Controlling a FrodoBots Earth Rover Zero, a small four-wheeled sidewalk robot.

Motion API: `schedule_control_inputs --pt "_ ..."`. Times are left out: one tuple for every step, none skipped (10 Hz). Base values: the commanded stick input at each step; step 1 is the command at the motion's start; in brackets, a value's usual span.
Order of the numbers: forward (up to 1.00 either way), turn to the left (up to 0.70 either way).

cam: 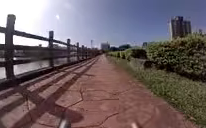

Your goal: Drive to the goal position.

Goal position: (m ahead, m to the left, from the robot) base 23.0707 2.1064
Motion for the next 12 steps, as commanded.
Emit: schedule_control_inputs --pt "0.5 0.0" --pt "0.5 0.0" --pt "0.5 0.0" --pt "0.5 0.0" --pt "0.5 0.0" --pt "0.5 0.0" --pt "0.5 0.0" --pt "0.5 0.0" --pt "0.5 0.0" --pt "0.5 0.0" --pt "0.5 0.0" --pt "0.5 0.0"
